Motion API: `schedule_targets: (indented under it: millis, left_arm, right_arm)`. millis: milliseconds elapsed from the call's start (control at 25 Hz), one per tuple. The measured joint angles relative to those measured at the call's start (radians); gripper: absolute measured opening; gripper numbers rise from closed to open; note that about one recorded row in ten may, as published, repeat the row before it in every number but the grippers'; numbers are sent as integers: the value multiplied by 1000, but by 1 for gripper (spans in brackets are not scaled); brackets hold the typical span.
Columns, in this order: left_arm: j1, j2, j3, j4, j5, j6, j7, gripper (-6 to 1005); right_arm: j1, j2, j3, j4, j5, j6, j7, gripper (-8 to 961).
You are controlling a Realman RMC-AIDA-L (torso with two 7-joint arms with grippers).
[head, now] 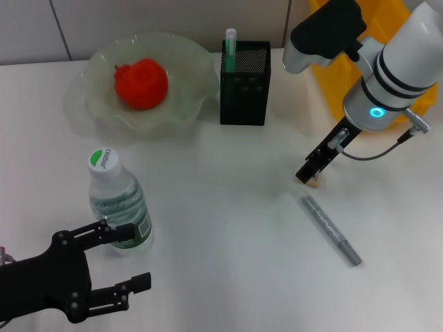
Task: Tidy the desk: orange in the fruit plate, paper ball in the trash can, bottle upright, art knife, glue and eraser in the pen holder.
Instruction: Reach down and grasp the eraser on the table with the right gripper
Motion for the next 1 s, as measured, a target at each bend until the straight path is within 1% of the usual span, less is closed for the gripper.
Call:
schedule_targets:
  millis: [240,360,800,1000]
  left_arm:
    - [-2,0,0,-2,0,1,0,784]
    - [-3,0,0,-2,0,2,0,784]
    - [-4,0,0,-2,0,2,0,784]
    - [-5,0,0,-2,0,2,0,784]
  right_arm:
    - [16,2,-1,41,-1,28,3,674]
    - [39,3,-1,93,-1,50,3,674]
    - [65,3,-1,130,-2,62,3,674]
    - [80,3,-1,169,-7,60,4,673]
